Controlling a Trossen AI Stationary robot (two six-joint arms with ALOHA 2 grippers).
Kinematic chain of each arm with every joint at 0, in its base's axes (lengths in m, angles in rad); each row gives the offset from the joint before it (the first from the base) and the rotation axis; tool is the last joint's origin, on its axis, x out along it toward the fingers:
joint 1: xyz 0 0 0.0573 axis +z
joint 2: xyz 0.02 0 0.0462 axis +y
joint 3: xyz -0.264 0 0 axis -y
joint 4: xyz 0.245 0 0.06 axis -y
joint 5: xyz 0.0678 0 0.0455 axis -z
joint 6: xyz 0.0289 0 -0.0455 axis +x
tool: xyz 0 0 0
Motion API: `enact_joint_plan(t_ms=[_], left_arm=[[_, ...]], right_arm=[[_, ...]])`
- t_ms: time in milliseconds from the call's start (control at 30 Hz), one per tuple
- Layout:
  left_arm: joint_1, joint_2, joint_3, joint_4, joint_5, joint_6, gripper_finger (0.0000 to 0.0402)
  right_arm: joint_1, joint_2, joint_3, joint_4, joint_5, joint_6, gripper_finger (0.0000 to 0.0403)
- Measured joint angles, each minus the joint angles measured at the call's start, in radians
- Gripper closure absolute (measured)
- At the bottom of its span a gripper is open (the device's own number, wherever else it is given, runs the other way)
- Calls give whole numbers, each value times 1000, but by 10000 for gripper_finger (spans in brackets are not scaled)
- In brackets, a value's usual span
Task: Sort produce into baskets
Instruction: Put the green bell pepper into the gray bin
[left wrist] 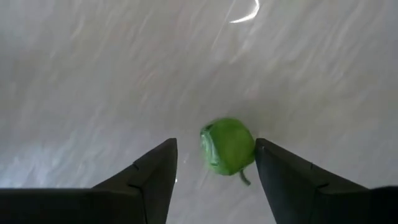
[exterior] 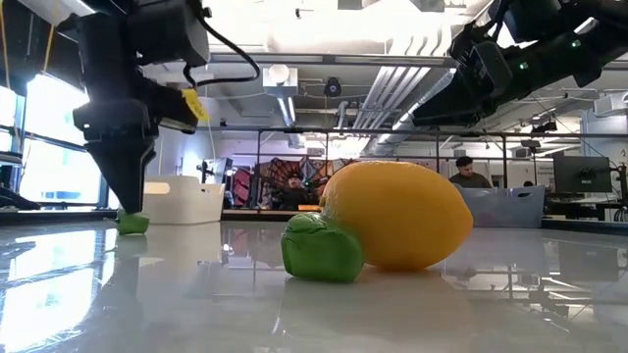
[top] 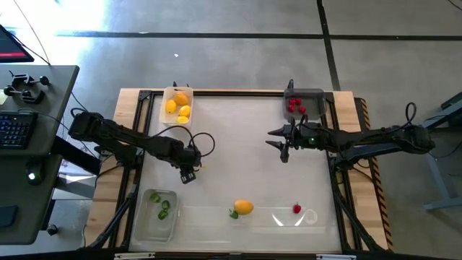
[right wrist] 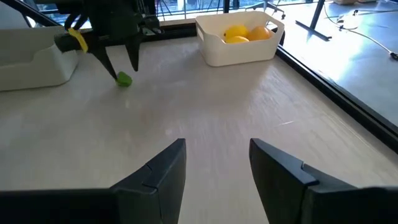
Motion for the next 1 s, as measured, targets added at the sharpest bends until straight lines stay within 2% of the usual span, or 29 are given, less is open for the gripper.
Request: enact_joint_plan(t_ms=[300,667,733,833,1000], left_arm=[[0,43,0,-1,10,7,223],[1,52,0,-1,27,115,328],[1,49,0,-1,50,142,342],[1,34,3,-12,135,188,349],[-9,-4,97,-120,192,260,350]], right_arm=[[0,0,0,0,-1,-24,236],[0,0,0,0,-1,-24,236],[0,0,0,0,0,-24,236],[0,0,0,0,0,-26,236],[0,0,0,9,0,-50,236]])
